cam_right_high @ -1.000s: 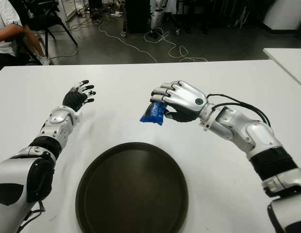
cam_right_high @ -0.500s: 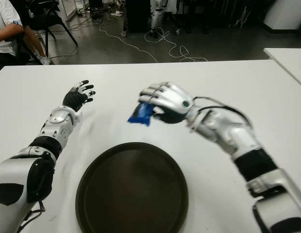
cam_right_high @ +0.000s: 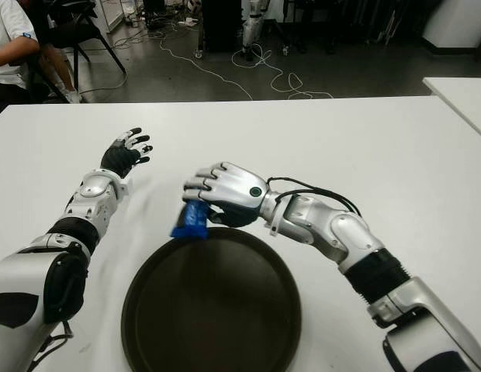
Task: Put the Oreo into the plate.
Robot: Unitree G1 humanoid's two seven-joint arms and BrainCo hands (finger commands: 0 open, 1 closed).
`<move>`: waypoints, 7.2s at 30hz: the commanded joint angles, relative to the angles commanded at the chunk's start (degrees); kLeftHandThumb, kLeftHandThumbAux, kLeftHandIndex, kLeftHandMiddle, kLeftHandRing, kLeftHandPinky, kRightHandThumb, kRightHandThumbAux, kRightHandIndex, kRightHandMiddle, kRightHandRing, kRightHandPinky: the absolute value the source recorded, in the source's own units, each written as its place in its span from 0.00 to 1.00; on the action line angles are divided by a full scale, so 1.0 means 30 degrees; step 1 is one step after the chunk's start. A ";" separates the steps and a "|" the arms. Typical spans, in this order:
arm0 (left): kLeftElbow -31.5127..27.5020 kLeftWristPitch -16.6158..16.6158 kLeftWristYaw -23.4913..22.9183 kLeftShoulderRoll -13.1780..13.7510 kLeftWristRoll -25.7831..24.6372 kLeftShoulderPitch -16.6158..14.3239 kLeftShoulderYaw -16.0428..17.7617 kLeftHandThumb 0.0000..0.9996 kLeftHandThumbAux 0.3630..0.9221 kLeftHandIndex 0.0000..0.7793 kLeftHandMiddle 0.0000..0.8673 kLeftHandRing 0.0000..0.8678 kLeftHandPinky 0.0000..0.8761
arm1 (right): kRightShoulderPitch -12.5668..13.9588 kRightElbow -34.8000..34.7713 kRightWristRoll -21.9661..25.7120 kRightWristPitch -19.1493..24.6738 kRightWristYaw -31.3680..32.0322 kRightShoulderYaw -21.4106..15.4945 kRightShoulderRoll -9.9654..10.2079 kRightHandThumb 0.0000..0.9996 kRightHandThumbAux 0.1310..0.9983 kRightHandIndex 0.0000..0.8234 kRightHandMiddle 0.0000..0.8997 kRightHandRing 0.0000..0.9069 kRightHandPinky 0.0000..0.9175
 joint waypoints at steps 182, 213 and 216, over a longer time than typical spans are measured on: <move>-0.0025 0.0153 -0.0043 -0.0216 -0.0517 -0.0096 0.0067 0.00 0.77 0.13 0.21 0.22 0.24 | 0.3337 -0.3838 1.0426 0.4121 0.9249 -0.1947 0.1424 0.00 0.50 0.00 0.05 0.05 0.06; -0.0049 0.0030 0.0000 -0.0279 -0.0511 -0.0107 0.0066 0.00 0.77 0.12 0.20 0.22 0.24 | 0.2762 -0.2882 0.9699 0.4083 0.9154 -0.2691 0.0438 0.00 0.41 0.00 0.01 0.00 0.01; -0.0049 0.0028 -0.0029 -0.0261 -0.0507 -0.0108 0.0057 0.00 0.77 0.12 0.20 0.22 0.24 | 0.2163 -0.1215 0.9605 0.3485 0.8837 -0.2988 0.0084 0.00 0.40 0.00 0.02 0.00 0.01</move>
